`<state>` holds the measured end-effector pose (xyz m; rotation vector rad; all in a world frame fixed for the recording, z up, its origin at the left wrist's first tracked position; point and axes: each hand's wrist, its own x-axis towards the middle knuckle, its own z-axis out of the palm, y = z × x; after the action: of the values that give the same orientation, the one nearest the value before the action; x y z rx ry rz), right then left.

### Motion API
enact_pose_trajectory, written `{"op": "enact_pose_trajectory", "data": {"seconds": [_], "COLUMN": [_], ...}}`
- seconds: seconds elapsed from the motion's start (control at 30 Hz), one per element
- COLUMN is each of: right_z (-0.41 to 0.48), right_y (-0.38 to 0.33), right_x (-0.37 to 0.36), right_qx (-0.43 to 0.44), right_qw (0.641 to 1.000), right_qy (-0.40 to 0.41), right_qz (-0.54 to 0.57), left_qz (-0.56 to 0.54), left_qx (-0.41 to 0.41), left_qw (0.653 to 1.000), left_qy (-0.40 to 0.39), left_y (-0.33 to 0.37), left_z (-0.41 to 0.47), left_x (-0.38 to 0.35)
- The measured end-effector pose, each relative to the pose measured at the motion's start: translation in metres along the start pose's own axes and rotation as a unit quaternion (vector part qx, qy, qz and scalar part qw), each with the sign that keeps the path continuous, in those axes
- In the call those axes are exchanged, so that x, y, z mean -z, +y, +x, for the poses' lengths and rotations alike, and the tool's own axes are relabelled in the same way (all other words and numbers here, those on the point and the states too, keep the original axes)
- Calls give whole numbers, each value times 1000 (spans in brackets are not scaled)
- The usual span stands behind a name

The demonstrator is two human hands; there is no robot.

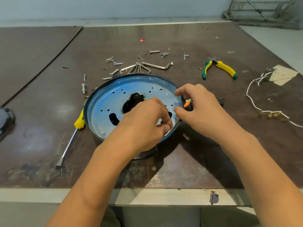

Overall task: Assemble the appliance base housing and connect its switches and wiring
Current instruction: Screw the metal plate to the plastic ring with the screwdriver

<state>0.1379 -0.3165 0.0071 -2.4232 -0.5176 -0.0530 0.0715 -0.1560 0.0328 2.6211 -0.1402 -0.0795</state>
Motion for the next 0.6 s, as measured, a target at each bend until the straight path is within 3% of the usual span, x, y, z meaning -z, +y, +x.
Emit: {"op": "enact_pose_trajectory", "data": {"seconds": [0.33, 0.6], "right_z": [0, 0], "right_y": [0, -1], "right_x": [1, 2], "right_qx": [-2, 2], "right_qw": [1000, 1000], "right_qy": [-12, -18], "right_qz": [0, 2], "left_qz": [32, -28], "left_qx": [-12, -45], "left_qw": [998, 999], "left_qy": [45, -13], "left_y": [-3, -9], "left_z": [1, 3], "left_x": [-3, 0]}}
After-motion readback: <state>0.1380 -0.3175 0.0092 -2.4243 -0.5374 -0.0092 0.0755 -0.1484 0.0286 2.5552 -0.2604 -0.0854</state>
